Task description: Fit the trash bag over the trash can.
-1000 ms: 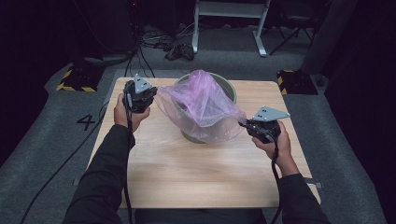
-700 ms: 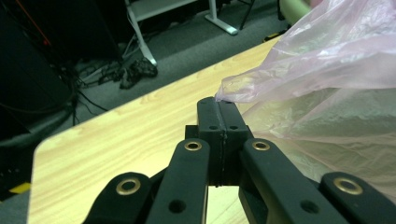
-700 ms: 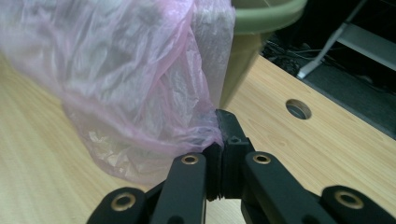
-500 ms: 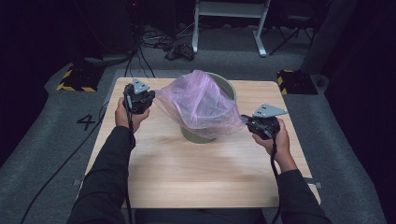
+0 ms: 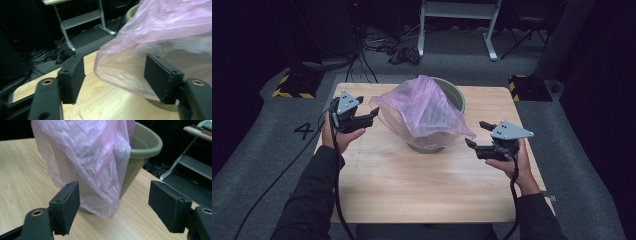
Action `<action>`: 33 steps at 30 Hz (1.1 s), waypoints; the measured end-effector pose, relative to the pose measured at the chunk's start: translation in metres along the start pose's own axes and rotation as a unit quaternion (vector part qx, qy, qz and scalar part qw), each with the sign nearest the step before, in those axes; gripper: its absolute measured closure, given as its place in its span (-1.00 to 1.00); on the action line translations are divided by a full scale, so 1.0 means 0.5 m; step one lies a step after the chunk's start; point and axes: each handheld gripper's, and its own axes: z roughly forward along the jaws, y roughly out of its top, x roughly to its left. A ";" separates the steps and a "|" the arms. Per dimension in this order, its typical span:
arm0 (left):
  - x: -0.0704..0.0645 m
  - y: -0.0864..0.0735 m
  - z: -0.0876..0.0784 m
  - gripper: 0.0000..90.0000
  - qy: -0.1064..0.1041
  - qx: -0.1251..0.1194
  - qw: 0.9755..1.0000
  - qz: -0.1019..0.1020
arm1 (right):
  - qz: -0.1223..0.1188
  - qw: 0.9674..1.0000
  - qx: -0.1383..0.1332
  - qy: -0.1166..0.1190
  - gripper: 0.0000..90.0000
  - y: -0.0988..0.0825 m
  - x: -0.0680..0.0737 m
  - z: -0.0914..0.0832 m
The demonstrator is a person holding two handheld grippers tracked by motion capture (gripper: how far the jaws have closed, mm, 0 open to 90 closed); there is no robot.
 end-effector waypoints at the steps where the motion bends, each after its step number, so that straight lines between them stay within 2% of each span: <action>1: 0.000 -0.002 -0.005 -0.36 -0.013 0.000 1.000 0.002 | -0.001 1.000 -0.004 -0.003 -0.46 0.002 0.002 -0.005; 3: -0.008 -0.002 -0.007 -0.39 -0.010 0.006 1.000 0.019 | -0.006 1.000 -0.018 -0.004 -0.46 0.009 0.009 -0.015; 7: -0.024 0.006 0.002 -0.41 -0.015 0.012 0.999 0.038 | -0.028 0.999 -0.035 -0.009 -0.41 0.033 0.028 -0.024; 10: -0.028 0.017 0.014 -0.30 -0.016 0.007 0.999 0.037 | -0.041 0.998 -0.035 -0.014 -0.24 0.050 0.036 -0.016; 12: -0.027 0.023 0.022 -0.13 -0.024 0.002 0.999 0.034 | -0.045 0.998 -0.031 -0.012 -0.22 0.056 0.034 -0.004; 14: -0.027 0.030 0.034 -0.12 -0.031 0.008 0.999 0.034 | -0.049 0.998 -0.031 0.006 -0.28 0.059 0.036 0.003; 17: -0.027 0.036 0.044 -0.15 -0.026 0.011 0.999 0.037 | -0.066 0.997 -0.037 0.029 -0.39 0.061 0.053 0.002; 19: -0.025 0.040 0.049 -0.16 -0.017 0.013 0.999 0.041 | -0.070 0.997 -0.038 0.024 -0.40 0.063 0.057 0.003; 20: -0.022 0.041 0.052 -0.17 -0.022 0.008 0.999 0.035 | -0.071 0.997 -0.036 0.019 -0.38 0.065 0.058 0.006; 21: -0.019 0.042 0.055 -0.17 -0.026 0.006 0.999 0.031 | -0.072 0.997 -0.035 0.014 -0.30 0.068 0.058 0.010; 23: -0.013 0.044 0.063 -0.16 -0.019 0.009 0.999 0.028 | -0.070 0.997 -0.032 0.003 -0.08 0.077 0.055 0.022; 24: -0.010 0.044 0.067 -0.09 -0.023 0.008 0.999 0.026 | -0.077 0.997 -0.025 0.000 0.21 0.083 0.053 0.028; 26: -0.007 0.048 0.077 -0.02 -0.013 0.016 0.999 0.032 | -0.083 0.996 -0.016 -0.005 0.57 0.091 0.049 0.035; 28: -0.004 0.052 0.085 0.22 -0.019 0.019 0.999 0.044 | -0.083 0.996 -0.017 -0.002 0.78 0.097 0.043 0.037; 29: -0.004 0.056 0.089 0.29 -0.013 0.025 0.998 0.052 | -0.079 0.997 -0.017 -0.009 0.86 0.101 0.039 0.038; 31: -0.005 0.060 0.097 0.53 -0.017 0.025 0.998 0.064 | -0.069 0.997 -0.019 -0.014 0.93 0.107 0.026 0.040; 33: -0.007 0.063 0.109 0.71 -0.009 0.036 0.996 0.076 | -0.050 0.998 -0.023 -0.024 0.97 0.110 0.007 0.047</action>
